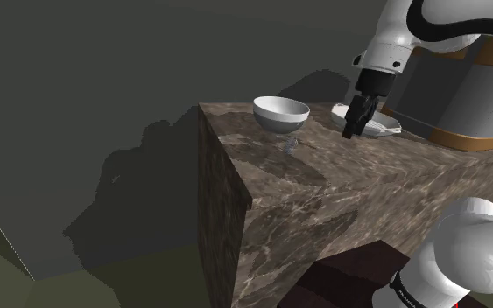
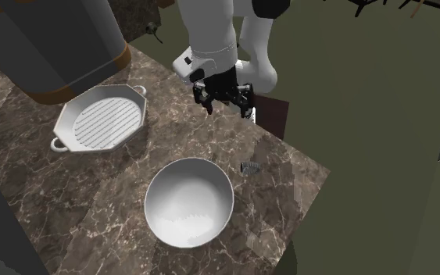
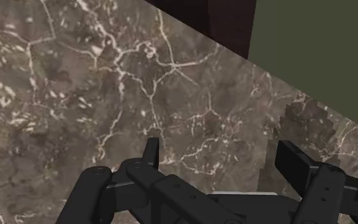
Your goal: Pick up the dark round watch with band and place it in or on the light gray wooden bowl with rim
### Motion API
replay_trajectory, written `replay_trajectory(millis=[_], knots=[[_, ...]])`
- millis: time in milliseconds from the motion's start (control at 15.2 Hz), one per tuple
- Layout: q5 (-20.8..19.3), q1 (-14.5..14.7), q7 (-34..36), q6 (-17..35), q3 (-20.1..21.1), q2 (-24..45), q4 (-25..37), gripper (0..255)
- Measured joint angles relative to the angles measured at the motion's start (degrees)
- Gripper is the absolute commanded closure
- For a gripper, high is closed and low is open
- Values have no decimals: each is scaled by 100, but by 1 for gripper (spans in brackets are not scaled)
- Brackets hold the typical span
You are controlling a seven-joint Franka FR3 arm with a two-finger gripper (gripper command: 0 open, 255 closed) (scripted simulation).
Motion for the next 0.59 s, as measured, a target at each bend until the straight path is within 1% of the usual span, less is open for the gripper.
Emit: replay_trajectory(millis=[132, 264, 594], knots=[[27, 23, 31, 38, 40, 84, 49, 0], [99, 89, 110, 199, 159, 356, 164, 0], [250, 264, 333, 594, 477, 1291, 715, 0]])
